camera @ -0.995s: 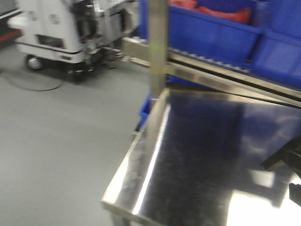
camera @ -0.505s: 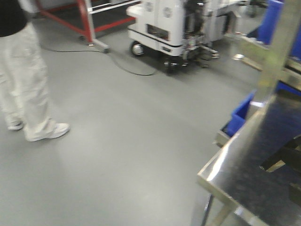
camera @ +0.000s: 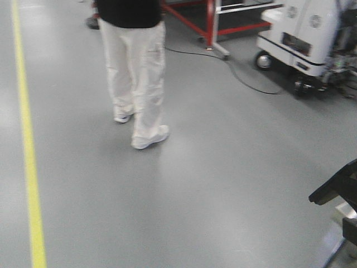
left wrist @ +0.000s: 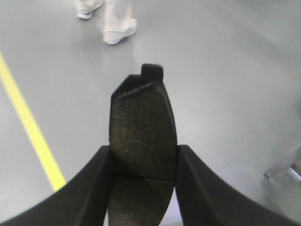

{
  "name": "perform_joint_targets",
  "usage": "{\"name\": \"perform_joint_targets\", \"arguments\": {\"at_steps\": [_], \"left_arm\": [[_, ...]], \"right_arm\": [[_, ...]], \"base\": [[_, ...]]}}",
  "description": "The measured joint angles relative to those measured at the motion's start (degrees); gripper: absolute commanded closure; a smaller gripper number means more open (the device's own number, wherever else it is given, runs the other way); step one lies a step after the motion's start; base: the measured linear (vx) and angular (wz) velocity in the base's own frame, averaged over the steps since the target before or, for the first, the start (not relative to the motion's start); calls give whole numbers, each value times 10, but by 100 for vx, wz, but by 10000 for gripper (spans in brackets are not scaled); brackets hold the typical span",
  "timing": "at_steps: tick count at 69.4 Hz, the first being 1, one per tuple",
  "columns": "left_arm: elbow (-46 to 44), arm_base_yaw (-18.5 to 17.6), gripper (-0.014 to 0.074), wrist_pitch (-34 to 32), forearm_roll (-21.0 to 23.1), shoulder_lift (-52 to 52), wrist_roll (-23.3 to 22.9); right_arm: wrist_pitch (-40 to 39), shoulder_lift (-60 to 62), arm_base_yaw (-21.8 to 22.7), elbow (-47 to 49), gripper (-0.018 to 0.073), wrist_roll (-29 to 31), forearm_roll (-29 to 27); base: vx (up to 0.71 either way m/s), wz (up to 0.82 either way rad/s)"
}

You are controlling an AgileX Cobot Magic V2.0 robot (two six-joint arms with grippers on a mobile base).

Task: Move and align brake pads A on conveyor
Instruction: 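Turn the base away from the steel table toward the aisle, then drive the base along the yellow floor line holding both pads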

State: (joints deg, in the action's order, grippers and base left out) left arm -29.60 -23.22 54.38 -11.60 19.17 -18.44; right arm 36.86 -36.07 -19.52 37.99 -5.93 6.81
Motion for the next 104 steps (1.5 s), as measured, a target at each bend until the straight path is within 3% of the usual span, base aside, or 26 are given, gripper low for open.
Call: {"name": "perform_joint_targets", "arguments": {"at_steps": [42, 104], "left_arm": [[0, 0, 603, 3, 0, 0, 0], [0, 0, 603, 5, 2, 0, 0]], "right_arm": [[0, 0, 0, 0, 564, 0, -2], [4, 3, 0, 0, 564, 0, -2]], "base": [[-11, 59], [8, 7]]}}
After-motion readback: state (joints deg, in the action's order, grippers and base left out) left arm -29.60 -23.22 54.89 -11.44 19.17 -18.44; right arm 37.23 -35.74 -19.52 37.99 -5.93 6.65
